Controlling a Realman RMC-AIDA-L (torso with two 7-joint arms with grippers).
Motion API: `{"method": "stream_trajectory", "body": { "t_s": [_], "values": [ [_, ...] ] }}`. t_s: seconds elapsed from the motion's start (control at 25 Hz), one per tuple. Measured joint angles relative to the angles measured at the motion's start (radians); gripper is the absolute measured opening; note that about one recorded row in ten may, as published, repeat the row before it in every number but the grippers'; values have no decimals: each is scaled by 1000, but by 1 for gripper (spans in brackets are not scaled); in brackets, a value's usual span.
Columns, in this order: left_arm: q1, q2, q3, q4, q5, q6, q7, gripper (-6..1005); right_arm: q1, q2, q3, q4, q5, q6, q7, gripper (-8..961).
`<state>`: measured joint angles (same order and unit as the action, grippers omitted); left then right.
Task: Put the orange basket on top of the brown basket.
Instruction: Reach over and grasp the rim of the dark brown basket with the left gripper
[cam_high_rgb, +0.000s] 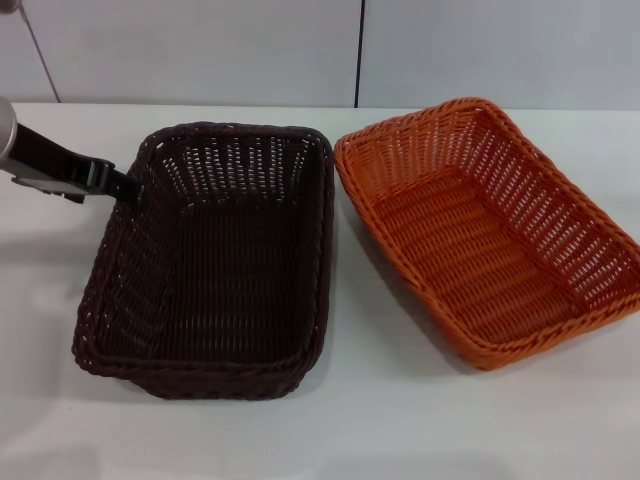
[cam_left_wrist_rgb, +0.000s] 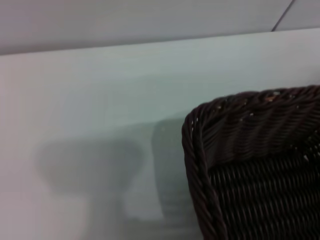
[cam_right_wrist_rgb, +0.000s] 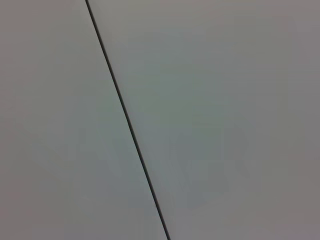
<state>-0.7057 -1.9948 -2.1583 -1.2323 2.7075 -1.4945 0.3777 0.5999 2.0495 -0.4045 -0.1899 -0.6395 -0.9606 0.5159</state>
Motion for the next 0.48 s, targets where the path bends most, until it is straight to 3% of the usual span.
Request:
{"method": "stream_trajectory", "body": {
  "t_s": [0.48],
  "values": [
    [-3, -21, 10, 148, 5, 78, 7, 823, 8, -8, -1, 0, 0, 10, -1, 665]
  ]
}}
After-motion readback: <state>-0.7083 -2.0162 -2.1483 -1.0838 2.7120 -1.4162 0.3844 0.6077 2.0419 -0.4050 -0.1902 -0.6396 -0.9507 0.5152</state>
